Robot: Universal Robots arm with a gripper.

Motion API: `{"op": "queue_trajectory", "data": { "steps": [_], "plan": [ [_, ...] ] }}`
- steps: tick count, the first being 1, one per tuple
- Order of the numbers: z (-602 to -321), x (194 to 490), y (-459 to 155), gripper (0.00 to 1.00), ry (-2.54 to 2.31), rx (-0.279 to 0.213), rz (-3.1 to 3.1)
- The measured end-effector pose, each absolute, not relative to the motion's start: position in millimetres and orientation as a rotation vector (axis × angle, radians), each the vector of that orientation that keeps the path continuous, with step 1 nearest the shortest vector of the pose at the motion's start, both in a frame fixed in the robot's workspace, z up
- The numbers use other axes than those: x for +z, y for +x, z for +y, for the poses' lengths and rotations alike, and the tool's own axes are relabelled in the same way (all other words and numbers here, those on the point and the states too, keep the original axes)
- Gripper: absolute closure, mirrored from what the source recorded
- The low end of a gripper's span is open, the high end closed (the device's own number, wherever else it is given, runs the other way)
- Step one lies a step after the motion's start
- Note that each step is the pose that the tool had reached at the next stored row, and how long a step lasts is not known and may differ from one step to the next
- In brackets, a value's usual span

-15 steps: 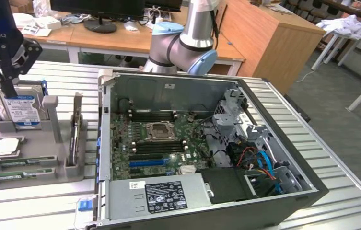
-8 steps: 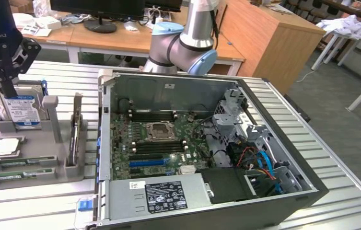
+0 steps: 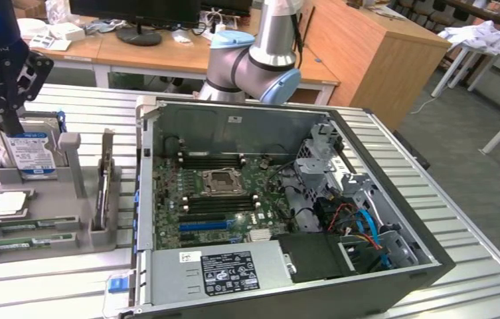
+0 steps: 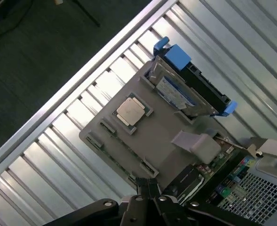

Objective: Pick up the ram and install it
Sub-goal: 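Pick up the ram and move it above insertion slot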

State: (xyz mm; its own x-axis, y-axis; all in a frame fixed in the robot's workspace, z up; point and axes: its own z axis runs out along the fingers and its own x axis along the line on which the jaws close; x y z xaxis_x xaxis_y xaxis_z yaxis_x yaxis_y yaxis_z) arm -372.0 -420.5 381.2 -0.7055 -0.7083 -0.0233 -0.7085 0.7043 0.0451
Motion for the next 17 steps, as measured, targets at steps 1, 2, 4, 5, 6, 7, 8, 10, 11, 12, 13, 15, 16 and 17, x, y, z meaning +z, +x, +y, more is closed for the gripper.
{"op": "queue_trajectory", "data": {
  "steps": [1, 2, 4, 5, 6, 7, 8, 10, 11, 12, 13, 15, 16, 17],
  "plan": [
    [-420.5, 381.1, -372.1, 0.89, -1.232, 0.079, 2.885],
    [-420.5, 381.1, -372.0, 0.89, -1.258, 0.079, 2.874],
    [-420.5, 381.0, -372.0, 0.89, -1.310, 0.079, 2.852],
    [-420.5, 380.9, -372.0, 0.89, -1.336, 0.080, 2.840],
    [-420.5, 380.9, -372.0, 0.89, -1.362, 0.080, 2.828],
    [-420.5, 380.8, -372.0, 0.89, -1.387, 0.080, 2.816],
    [-420.5, 380.8, -372.0, 0.89, -1.413, 0.080, 2.804],
    [-420.5, 380.6, -372.0, 0.89, -1.465, 0.080, 2.778],
    [-420.5, 380.6, -372.0, 0.89, -1.490, 0.080, 2.766],
    [-420.5, 380.5, -372.0, 0.89, -1.515, 0.080, 2.752],
    [-420.5, 380.5, -372.0, 0.89, -1.540, 0.080, 2.739],
    [-420.5, 380.3, -372.0, 0.89, -1.589, 0.080, 2.712],
    [-420.5, 380.3, -372.0, 0.89, -1.616, 0.080, 2.697],
    [-420.5, 380.2, -372.0, 0.89, -1.640, 0.080, 2.683]
  ]
}}
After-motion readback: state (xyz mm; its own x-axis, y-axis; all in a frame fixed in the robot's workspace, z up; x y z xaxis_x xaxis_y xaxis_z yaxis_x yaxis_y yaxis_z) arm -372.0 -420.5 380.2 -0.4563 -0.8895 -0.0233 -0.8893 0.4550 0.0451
